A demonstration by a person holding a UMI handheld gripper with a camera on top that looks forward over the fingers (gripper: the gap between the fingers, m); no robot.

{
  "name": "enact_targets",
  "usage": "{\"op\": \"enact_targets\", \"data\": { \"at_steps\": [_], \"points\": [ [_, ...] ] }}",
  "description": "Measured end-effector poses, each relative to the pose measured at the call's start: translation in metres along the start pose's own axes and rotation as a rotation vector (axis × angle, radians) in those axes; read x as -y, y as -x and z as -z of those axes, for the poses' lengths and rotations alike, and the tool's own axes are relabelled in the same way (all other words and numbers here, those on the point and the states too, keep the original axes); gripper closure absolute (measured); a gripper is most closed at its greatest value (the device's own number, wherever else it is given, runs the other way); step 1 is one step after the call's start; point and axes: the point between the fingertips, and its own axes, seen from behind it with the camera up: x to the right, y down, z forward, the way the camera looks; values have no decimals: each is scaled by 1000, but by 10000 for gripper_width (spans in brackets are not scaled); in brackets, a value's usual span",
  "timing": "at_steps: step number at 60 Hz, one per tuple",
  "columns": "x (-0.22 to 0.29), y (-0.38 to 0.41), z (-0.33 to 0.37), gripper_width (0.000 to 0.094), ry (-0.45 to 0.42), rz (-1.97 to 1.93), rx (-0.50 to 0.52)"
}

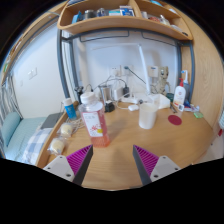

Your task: Pour water

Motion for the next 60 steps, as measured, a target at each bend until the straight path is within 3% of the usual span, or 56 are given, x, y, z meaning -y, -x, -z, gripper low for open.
{"op": "enact_targets", "data": {
  "at_steps": [16, 29, 39, 44, 46, 60],
  "points": [
    [38, 52, -52, 102, -98, 5, 103],
    [49, 54, -96, 102, -142, 39, 72],
    [56, 61, -117, 109, -235, 81, 57],
    [58, 61, -122, 177, -276, 86, 41],
    [61, 62, -122, 325, -300, 93, 36],
    [61, 70, -121, 459, -320, 76, 52]
  ]
}}
